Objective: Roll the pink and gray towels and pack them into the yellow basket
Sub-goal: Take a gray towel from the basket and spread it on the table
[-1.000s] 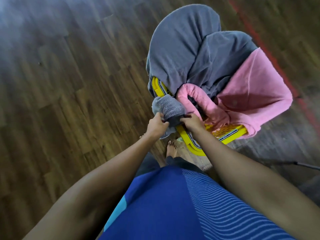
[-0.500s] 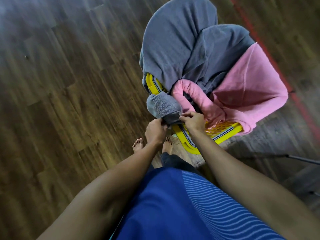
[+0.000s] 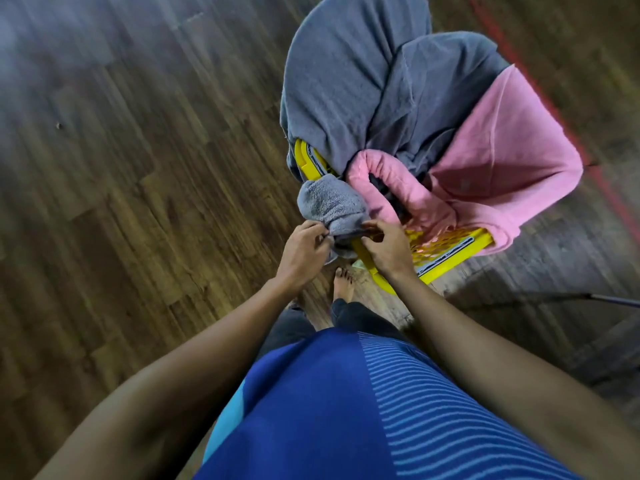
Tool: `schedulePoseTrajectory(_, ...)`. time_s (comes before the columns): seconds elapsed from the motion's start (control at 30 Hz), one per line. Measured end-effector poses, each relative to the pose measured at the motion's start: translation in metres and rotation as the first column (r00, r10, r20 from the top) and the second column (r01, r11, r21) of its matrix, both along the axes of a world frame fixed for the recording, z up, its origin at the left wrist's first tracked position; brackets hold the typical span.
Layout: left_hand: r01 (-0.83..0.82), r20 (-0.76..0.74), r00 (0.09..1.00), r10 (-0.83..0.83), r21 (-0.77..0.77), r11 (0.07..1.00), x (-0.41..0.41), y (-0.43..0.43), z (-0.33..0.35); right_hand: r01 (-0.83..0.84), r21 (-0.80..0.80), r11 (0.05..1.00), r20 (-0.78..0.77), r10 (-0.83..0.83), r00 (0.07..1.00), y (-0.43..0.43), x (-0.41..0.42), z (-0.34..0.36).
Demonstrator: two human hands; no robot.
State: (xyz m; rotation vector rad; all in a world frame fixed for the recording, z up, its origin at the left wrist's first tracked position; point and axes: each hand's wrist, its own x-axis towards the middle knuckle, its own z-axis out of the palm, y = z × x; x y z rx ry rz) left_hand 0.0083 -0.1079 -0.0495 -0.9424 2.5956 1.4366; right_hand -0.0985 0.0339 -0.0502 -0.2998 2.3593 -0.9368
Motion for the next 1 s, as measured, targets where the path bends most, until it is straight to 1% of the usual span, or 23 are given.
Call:
schedulePoseTrajectory(0.03, -0.017, -0.009, 1.0, 0.018, 0.061, 0.998, -0.001, -0.001, 0.003, -0.045, 0.015, 0.999, -0.041, 0.046, 0.998, 0.0, 0.001, -0.001)
schedulePoseTrajectory(0.13, -0.097, 0.012, 0.995, 0.096, 0.183, 0.978, -0.009, -0.001, 0.013, -0.198, 0.154, 0.968, -0.132, 0.219, 0.967, -0.003, 0.0, 0.001)
schedulePoseTrajectory(0.2, -0.115, 0.015, 0.993, 0.115, 0.193, 0.974, -0.015, -0.003, 0.016, -0.204, 0.169, 0.964, -0.147, 0.23, 0.962, -0.01, -0.006, 0.004)
schedulePoseTrajectory(0.33, -0.082, 0.027, 0.997, 0.078, 0.194, 0.978, -0.023, -0.011, 0.02, -0.125, 0.068, 0.99, -0.126, 0.133, 0.983, -0.019, -0.018, 0.009)
schedulePoseTrajectory(0.5, -0.062, 0.026, 0.998, 0.059, 0.157, 0.986, -0.025, -0.017, 0.019, -0.079, -0.027, 0.996, -0.079, 0.077, 0.994, -0.018, -0.027, 0.015)
schedulePoseTrajectory(0.6, -0.08, 0.013, 0.997, 0.079, 0.155, 0.985, -0.027, -0.019, 0.015, -0.027, -0.107, 0.994, -0.035, 0.024, 0.999, -0.015, -0.031, 0.015)
schedulePoseTrajectory(0.67, -0.098, -0.002, 0.995, 0.1, 0.162, 0.982, -0.031, -0.02, 0.016, -0.014, -0.148, 0.989, -0.062, 0.004, 0.998, -0.013, -0.03, 0.016)
schedulePoseTrajectory(0.8, -0.096, 0.005, 0.995, 0.096, 0.159, 0.983, -0.042, -0.022, 0.023, 0.011, -0.181, 0.983, -0.183, -0.045, 0.982, -0.005, -0.018, 0.017)
schedulePoseTrajectory(0.9, -0.034, 0.073, 0.997, 0.022, 0.167, 0.985, -0.046, -0.023, 0.026, 0.077, -0.183, 0.98, -0.23, -0.119, 0.966, 0.0, -0.01, 0.012)
schedulePoseTrajectory(1.0, 0.006, 0.198, 0.979, -0.051, 0.222, 0.975, -0.04, -0.021, 0.023, 0.153, -0.19, 0.97, -0.244, -0.198, 0.949, 0.0, -0.008, 0.008)
